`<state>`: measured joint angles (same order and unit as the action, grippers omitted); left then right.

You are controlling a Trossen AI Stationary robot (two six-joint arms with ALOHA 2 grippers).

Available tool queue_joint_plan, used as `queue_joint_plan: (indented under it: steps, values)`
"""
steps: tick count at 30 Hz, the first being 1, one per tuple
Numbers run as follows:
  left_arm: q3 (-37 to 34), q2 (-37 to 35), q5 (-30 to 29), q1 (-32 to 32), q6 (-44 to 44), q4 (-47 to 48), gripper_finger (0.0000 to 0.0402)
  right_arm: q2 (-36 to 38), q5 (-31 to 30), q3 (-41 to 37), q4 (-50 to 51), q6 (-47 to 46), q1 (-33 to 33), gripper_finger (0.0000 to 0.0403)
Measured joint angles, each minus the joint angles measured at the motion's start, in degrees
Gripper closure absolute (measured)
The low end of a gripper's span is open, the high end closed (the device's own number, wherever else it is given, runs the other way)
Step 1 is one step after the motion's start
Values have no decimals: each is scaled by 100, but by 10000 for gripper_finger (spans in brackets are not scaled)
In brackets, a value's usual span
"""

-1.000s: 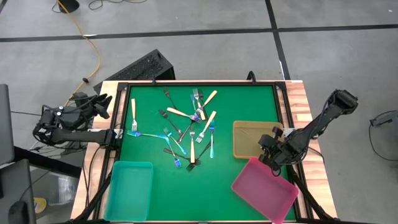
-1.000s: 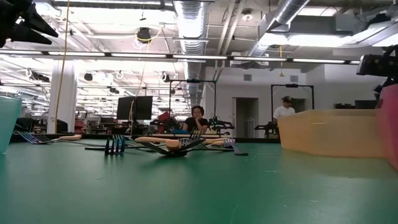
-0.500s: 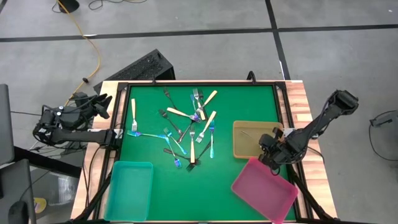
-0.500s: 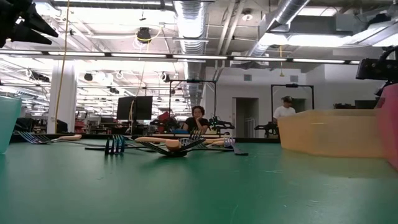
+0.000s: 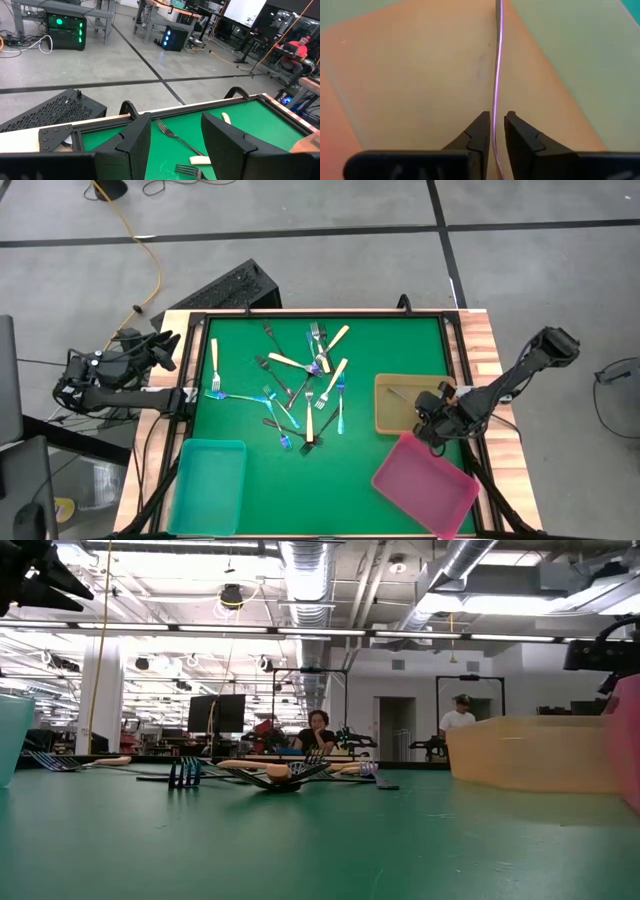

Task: Sort silverware by color (type)
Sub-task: Put the blue fork into the orange bin, then put the black fork into the pink bin

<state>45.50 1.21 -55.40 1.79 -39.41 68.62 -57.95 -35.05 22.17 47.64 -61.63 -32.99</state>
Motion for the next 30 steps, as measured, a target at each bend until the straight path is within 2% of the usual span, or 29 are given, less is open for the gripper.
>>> queue_joint_plan:
  steps: [5,19,24,30]
  values:
    - [0,0,1,-1,-1,0,243,0,-15,73,-33,153,145,314]
    - [0,0,2,-1,0,-1,243,0,-44,1322,-133,2015,841,314]
    - [0,1,0,0,-1,0,243,0,-50,1771,-724,2819,1118,314]
    - [0,0,0,1,0,0,243,-60,-64,1956,-2073,3980,1431,314]
